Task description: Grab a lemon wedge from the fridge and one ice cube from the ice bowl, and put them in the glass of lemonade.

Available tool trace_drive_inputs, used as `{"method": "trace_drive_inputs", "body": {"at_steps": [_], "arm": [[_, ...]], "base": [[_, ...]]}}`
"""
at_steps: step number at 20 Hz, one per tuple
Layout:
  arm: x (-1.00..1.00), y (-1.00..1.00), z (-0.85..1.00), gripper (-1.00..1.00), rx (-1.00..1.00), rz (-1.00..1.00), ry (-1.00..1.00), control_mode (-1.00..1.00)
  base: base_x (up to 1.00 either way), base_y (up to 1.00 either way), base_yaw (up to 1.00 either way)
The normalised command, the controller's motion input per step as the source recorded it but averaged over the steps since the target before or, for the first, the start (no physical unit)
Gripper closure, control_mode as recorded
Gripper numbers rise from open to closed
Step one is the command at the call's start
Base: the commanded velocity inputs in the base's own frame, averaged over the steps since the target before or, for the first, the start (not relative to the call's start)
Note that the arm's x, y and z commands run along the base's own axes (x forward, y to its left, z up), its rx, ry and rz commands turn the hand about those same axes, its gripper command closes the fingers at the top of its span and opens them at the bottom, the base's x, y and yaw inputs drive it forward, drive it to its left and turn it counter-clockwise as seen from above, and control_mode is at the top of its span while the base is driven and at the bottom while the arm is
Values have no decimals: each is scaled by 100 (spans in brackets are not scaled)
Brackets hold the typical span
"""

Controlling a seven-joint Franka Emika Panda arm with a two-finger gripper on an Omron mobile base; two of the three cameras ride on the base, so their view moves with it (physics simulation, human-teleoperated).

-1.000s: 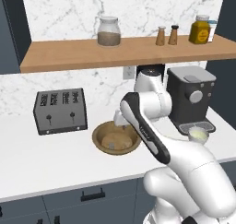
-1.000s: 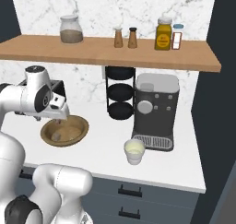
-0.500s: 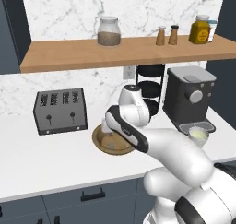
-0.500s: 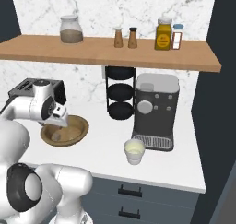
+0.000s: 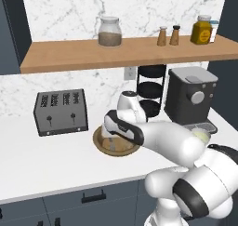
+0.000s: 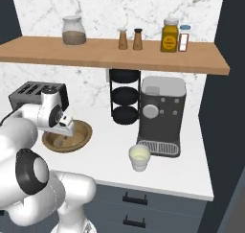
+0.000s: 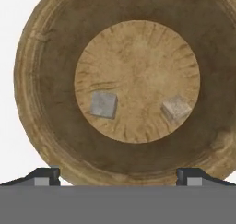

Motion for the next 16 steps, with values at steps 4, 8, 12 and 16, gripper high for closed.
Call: {"method": "trace_drive_inputs", "body": {"at_steps": [4,8,12,16], "arm": [[10,3,-38,-100,0,-3,5,-100],[2,26,-28,-100,0,-2,0,-100],[9,8,-24,-100,0,-2,0,-100],[3,0,-56,-100,0,0,0,-100]], "base": [[0,0,0],[0,0,0],[0,0,0],[0,0,0]]}}
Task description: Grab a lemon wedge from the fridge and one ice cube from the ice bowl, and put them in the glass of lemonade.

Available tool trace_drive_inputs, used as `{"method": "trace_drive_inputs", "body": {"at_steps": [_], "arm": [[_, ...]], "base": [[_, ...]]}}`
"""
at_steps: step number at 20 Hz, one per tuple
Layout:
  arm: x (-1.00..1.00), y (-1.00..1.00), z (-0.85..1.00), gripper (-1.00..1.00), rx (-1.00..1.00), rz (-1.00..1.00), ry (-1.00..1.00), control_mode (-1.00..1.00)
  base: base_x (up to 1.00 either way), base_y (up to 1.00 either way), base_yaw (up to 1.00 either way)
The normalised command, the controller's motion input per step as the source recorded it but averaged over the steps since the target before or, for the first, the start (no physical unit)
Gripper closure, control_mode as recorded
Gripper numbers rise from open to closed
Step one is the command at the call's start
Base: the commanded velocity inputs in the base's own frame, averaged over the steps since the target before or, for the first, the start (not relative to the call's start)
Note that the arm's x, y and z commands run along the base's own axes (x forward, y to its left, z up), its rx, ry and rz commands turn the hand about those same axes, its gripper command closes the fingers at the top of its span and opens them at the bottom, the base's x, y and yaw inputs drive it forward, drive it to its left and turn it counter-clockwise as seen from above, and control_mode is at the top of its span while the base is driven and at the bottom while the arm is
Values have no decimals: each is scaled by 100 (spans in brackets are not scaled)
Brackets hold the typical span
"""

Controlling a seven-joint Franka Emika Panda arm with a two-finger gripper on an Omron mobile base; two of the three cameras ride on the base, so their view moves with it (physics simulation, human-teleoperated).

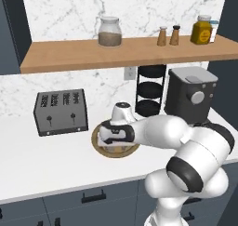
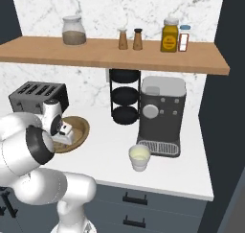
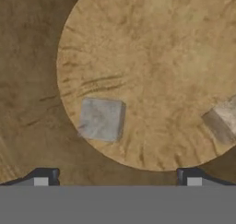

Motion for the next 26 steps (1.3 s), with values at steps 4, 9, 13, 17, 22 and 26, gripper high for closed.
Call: {"method": "trace_drive_inputs", "body": {"at_steps": [4,9,13,17,22,26], "arm": [[29,0,-20,-100,0,-4,0,-100],[26,0,-8,-100,-2,-2,-2,-100],[1,2,-11,-100,-3,0,-9,-100],[-4,10,-23,-100,-4,0,-3,-100],[3,2,-3,-100,0,0,-5,-100],[21,13,-8,-100,-1,-2,-4,-100]], "base": [[0,0,0],[0,0,0],[0,0,0],[0,0,0],[0,0,0],[0,0,0]]}}
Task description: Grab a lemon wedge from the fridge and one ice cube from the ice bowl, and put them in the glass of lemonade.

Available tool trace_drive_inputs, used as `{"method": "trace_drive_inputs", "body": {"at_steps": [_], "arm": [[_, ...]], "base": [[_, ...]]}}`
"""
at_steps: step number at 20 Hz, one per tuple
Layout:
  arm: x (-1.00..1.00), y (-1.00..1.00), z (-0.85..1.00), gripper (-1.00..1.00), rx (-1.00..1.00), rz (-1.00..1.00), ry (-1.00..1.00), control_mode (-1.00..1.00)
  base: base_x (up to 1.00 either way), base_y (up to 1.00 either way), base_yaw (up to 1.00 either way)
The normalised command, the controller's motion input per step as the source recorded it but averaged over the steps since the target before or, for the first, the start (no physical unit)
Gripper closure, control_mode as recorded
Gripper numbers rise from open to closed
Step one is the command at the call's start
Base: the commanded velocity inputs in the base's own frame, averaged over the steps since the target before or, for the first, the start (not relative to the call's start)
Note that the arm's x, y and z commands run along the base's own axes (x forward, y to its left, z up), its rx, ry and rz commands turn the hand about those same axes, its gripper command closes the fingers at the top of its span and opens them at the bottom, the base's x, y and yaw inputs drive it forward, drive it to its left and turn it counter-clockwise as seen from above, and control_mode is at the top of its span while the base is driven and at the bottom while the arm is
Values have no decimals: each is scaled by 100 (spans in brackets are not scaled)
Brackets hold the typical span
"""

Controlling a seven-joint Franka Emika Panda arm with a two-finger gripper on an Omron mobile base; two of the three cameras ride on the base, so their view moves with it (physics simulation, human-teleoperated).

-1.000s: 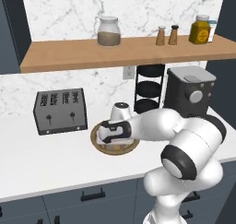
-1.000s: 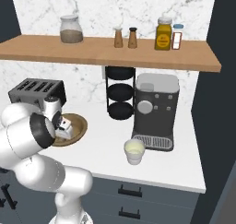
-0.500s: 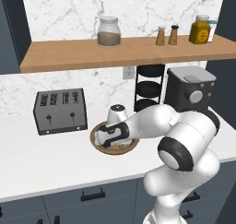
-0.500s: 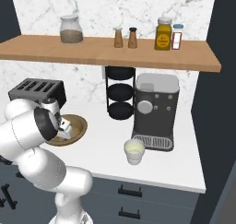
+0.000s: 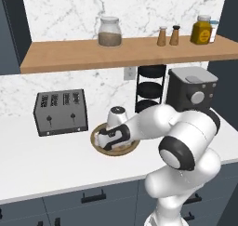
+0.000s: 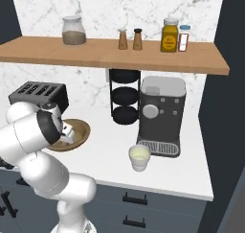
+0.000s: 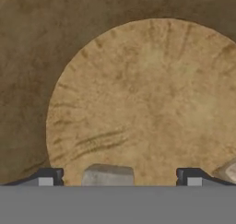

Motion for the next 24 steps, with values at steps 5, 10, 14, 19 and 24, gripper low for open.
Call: {"method": "trace_drive_inputs", "body": {"at_steps": [5,10,14,19,24], "arm": [[2,13,-9,100,0,-1,0,-100],[-8,2,-33,100,0,0,0,-100],[0,0,0,100,0,0,0,-100],[-2,0,0,100,0,0,0,-100],[-37,-47,69,100,0,-5,-23,-100]], "base": [[0,0,0],[0,0,0],[0,0,0],[0,0,0],[0,0,0]]}}
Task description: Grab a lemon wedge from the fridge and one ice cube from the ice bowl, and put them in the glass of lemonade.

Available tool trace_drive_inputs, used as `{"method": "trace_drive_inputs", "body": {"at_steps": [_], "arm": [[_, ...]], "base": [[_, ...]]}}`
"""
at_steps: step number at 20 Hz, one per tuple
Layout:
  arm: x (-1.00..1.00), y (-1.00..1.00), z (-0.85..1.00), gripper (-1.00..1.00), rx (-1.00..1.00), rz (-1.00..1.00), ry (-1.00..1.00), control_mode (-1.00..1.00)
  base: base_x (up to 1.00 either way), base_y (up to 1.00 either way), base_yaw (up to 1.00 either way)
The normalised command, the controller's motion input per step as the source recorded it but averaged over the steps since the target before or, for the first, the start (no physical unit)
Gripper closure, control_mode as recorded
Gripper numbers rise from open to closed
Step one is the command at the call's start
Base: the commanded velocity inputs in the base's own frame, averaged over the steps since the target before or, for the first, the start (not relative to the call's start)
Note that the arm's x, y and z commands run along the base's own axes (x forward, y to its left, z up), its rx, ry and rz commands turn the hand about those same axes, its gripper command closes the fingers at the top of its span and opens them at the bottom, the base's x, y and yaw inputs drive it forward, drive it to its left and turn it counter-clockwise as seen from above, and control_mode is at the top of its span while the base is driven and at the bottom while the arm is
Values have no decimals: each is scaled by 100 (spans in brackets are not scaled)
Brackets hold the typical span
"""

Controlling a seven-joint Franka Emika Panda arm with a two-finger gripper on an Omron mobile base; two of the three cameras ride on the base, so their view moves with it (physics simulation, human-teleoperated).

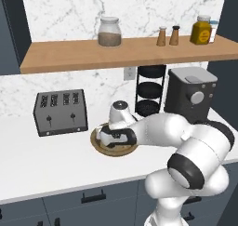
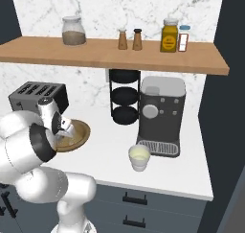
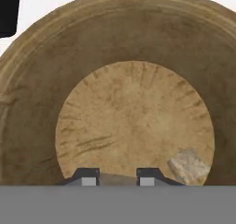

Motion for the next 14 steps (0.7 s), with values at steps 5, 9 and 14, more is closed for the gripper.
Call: {"method": "trace_drive_inputs", "body": {"at_steps": [5,9,14], "arm": [[-56,-96,100,100,-2,-10,-27,-100],[-44,-100,98,100,-3,-21,-18,-100],[-16,-100,87,100,-1,-30,-3,-100]], "base": [[0,0,0],[0,0,0],[0,0,0]]}}
